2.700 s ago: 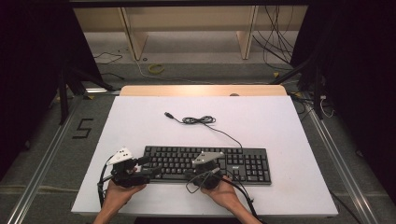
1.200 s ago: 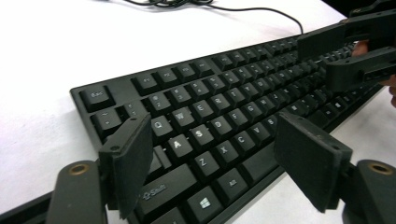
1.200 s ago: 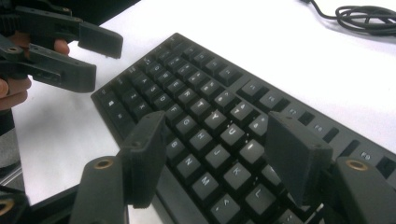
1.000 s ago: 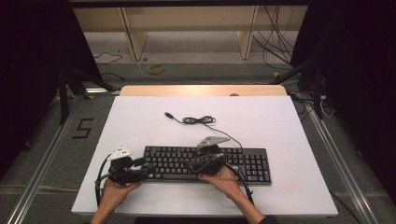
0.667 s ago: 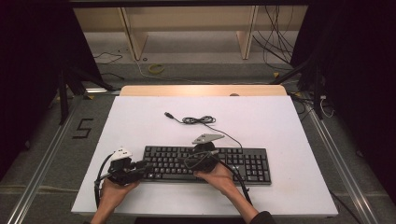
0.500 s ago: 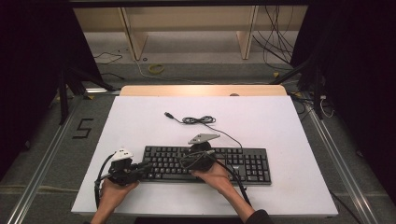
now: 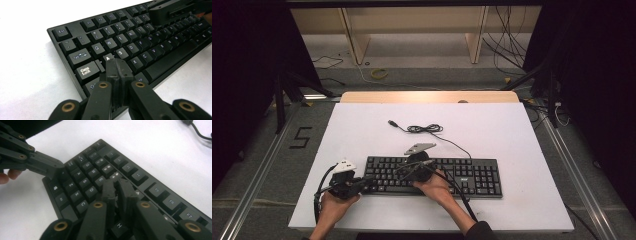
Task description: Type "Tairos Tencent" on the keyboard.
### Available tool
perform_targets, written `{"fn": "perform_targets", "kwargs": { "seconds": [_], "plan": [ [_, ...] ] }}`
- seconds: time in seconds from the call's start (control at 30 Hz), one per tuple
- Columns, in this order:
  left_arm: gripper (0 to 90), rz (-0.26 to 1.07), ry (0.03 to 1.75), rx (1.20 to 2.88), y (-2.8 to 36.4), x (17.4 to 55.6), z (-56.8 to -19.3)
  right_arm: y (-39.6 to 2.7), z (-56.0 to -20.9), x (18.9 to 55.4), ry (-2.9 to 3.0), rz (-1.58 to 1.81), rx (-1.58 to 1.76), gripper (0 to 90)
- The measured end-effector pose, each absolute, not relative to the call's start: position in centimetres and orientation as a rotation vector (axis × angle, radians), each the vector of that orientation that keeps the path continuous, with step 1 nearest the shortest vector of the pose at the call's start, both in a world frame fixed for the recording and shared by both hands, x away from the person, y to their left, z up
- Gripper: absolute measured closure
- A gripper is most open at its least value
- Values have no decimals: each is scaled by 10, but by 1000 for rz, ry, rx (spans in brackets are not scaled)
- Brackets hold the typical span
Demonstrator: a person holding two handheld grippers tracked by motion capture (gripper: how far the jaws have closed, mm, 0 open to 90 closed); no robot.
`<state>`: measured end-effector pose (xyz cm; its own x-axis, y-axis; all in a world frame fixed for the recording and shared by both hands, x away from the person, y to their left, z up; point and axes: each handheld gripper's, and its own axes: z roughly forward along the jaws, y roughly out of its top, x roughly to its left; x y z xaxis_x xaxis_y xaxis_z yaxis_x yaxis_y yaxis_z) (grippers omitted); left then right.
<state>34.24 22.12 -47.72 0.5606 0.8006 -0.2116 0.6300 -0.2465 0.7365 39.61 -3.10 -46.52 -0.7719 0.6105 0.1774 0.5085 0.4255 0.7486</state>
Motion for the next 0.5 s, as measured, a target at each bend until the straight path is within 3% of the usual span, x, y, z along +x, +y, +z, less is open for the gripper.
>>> {"fn": "perform_targets", "kwargs": {
  "seconds": [0.5],
  "plan": [
    [890,250,1168,1984,221,344,-480,-23,-475,401,2568,1197,1029,900]
  ]
}}
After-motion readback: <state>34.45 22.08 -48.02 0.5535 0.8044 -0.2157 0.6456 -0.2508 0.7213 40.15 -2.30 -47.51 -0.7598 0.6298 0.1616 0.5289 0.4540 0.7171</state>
